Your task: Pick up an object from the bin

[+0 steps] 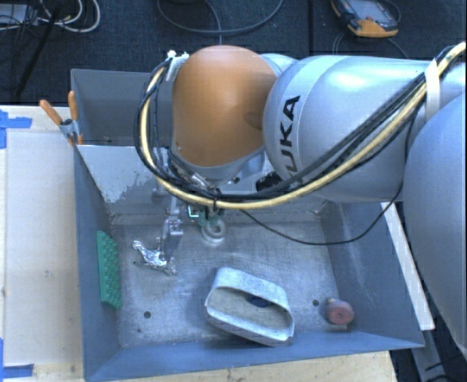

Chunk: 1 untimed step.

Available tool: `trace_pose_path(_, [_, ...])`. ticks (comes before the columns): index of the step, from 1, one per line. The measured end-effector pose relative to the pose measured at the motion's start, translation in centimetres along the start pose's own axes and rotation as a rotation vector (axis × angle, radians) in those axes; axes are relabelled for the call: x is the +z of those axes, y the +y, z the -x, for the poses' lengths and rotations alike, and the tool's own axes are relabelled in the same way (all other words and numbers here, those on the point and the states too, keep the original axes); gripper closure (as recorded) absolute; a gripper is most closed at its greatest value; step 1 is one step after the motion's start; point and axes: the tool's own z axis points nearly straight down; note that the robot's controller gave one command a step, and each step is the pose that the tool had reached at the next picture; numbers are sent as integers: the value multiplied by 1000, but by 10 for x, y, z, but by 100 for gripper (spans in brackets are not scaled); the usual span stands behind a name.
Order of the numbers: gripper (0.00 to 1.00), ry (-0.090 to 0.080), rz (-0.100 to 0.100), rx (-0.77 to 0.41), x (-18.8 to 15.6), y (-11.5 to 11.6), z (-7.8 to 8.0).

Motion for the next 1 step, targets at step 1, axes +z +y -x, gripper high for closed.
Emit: trace_pose_path(1, [0,-11,4,197,163,-32,3])
